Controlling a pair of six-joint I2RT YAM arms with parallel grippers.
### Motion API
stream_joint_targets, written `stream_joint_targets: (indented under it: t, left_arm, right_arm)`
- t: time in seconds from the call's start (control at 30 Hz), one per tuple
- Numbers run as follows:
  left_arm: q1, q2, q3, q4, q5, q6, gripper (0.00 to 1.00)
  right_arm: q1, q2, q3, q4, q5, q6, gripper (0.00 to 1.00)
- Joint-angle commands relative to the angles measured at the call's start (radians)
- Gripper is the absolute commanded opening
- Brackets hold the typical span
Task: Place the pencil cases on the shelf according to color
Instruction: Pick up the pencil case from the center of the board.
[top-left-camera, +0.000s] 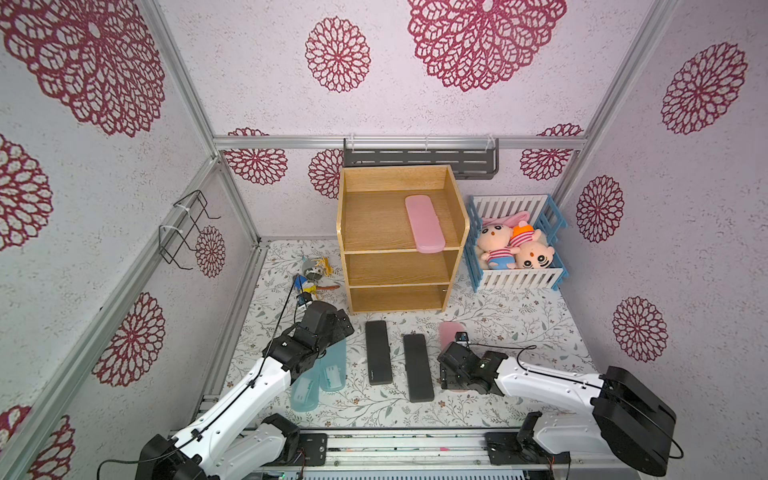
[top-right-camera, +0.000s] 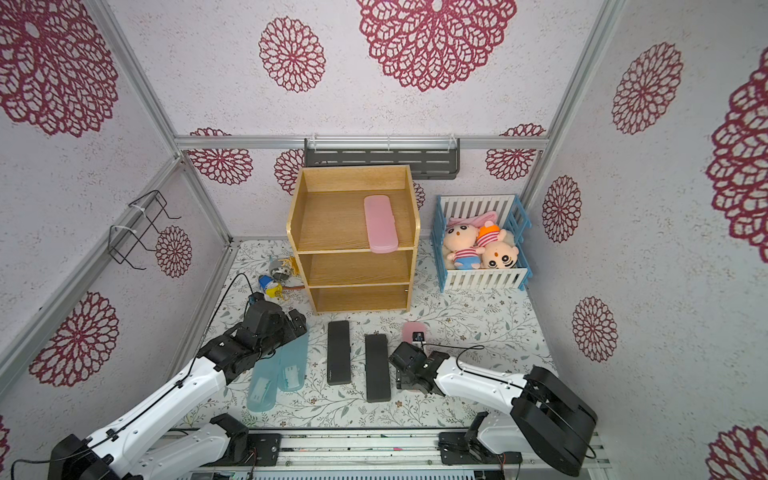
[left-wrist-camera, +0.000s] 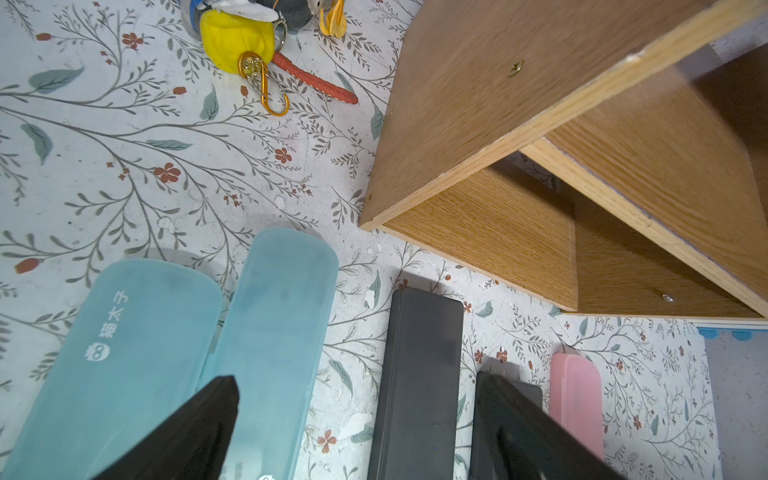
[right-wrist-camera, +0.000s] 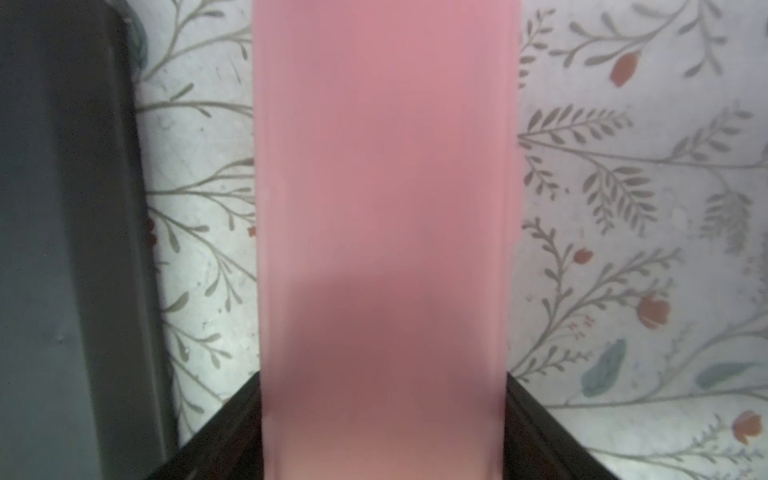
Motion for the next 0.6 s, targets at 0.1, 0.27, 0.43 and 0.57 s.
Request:
stream_joint_targets:
  t: [0.1, 0.27, 0.43, 0.57]
  left_arm:
    - [-0.025, 0.004, 0.041, 0.014, -0.022, -0.006, 0.97]
    - [-0.039, 0.005, 0.053, 0.019, -0.030, -0.017, 0.97]
    - [-0.062, 0.017, 0.097, -0.002, -0.032, -0.020, 0.97]
    - [-0.092, 0.021, 0.166, -0.061, -0.066, -0.014, 0.97]
  right_arm:
    - [0.026, -0.169, 0.031, -0.099, 0.020, 0.014, 0.67]
    - [0.057, -0.315, 0.054, -0.108, 0.026, 0.005, 0.66]
    - [0.092, -0.406, 0.085, -0.088, 0.025, -0.035, 0.62]
    - [0.136, -0.412, 0.139, -0.072, 0.038, -0.088, 0.61]
